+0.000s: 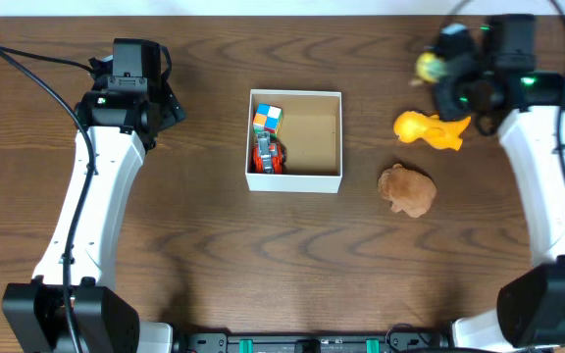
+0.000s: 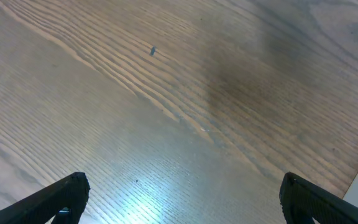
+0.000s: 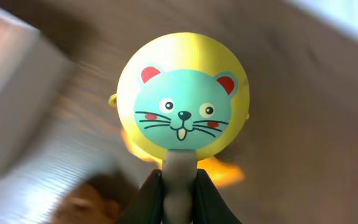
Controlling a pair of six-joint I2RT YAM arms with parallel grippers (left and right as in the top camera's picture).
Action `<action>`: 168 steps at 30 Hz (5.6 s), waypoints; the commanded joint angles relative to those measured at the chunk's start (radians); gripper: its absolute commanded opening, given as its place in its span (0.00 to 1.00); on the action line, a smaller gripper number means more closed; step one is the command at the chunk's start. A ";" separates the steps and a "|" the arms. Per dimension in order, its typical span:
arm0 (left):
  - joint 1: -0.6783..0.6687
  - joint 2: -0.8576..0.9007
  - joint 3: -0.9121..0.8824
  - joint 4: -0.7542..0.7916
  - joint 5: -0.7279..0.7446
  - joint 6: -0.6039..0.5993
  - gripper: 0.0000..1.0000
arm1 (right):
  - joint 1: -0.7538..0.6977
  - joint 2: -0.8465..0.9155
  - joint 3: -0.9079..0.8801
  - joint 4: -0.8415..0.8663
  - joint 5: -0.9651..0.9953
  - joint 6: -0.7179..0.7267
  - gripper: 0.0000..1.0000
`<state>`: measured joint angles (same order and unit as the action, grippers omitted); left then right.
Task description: Pack container
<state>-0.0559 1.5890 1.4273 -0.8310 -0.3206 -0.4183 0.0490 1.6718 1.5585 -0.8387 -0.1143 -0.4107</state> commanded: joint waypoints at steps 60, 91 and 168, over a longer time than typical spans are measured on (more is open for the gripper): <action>0.000 -0.016 0.017 -0.002 -0.008 0.005 0.98 | 0.270 0.008 0.100 -0.127 0.203 -0.117 0.87; 0.000 -0.016 0.017 -0.002 -0.008 0.005 0.98 | 0.066 0.088 -0.332 -0.146 0.029 0.059 0.91; 0.000 -0.016 0.017 -0.002 -0.008 0.005 0.98 | 0.454 0.246 0.137 -0.213 -0.129 -0.458 0.01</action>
<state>-0.0559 1.5890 1.4273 -0.8307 -0.3206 -0.4183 0.5213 1.9244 1.7142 -1.0512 -0.2661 -0.8776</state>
